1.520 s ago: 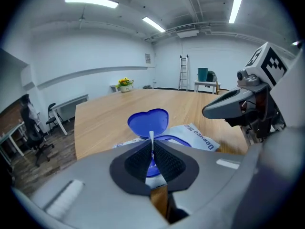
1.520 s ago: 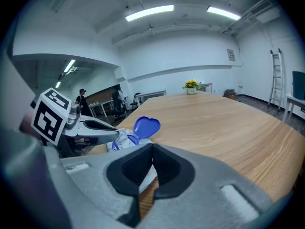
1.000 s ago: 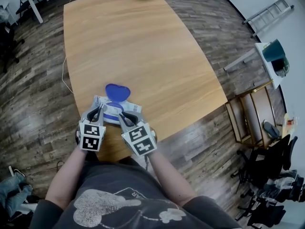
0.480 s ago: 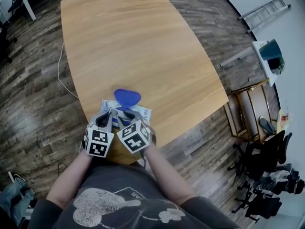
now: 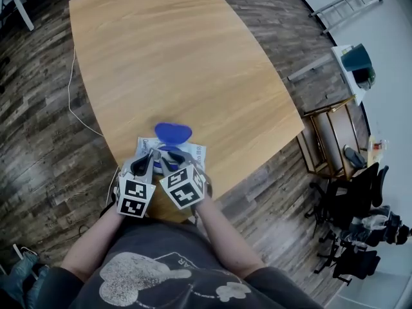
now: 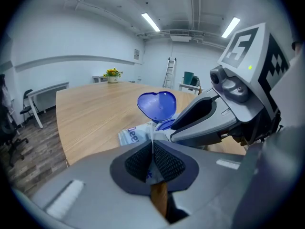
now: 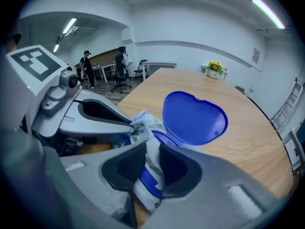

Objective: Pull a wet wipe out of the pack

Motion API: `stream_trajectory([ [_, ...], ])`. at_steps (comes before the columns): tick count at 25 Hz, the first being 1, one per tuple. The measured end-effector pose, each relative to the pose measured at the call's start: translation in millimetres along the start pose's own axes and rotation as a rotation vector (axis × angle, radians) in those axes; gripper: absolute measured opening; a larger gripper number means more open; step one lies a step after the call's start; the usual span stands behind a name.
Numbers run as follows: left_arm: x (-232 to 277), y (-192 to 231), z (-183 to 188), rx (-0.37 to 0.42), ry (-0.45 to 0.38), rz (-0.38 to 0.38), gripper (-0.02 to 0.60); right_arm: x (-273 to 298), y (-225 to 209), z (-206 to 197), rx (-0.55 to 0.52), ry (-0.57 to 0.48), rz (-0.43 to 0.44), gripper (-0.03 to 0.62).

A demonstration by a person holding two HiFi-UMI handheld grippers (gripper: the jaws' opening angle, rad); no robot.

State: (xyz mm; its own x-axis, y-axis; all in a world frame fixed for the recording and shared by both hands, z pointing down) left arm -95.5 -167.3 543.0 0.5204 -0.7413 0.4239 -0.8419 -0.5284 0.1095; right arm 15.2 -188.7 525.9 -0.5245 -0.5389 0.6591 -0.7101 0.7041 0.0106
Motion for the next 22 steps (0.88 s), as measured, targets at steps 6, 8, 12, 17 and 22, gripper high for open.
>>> stream_trajectory([
  [6,0.2,-1.4,-0.4,0.007,-0.003,-0.021,0.028,0.5,-1.0,0.5,0.026,0.009,-0.020,0.049],
  [8,0.7,-0.3,-0.7,0.005,-0.009,-0.025,0.027,1.4,0.4,-0.1,0.013,0.002,-0.034,0.018],
  [12,0.9,1.4,-0.6,0.004,-0.019,-0.027,0.028,0.7,2.3,0.8,-0.009,-0.006,-0.046,0.008],
  [17,0.6,3.5,1.2,-0.002,-0.017,-0.027,0.028,-12.8,1.8,5.5,-0.013,-0.034,-0.047,0.006],
  [22,-0.2,5.4,0.1,-0.003,-0.017,-0.011,0.028,-28.3,0.2,7.8,0.003,-0.072,-0.048,0.006],
])
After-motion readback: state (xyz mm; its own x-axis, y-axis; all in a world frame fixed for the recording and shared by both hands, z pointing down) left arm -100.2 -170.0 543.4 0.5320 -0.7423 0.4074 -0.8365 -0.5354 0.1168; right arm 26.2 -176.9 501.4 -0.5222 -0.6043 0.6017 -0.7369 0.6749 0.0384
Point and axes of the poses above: the fingertips, and each gripper's own axes: x forward along the fingers, y to its left, z out of its top, the point moved 9 cm from there along -x, backward along the fingers, and after that the axes turned 13 degrees about -y, right-handed, at the moved point
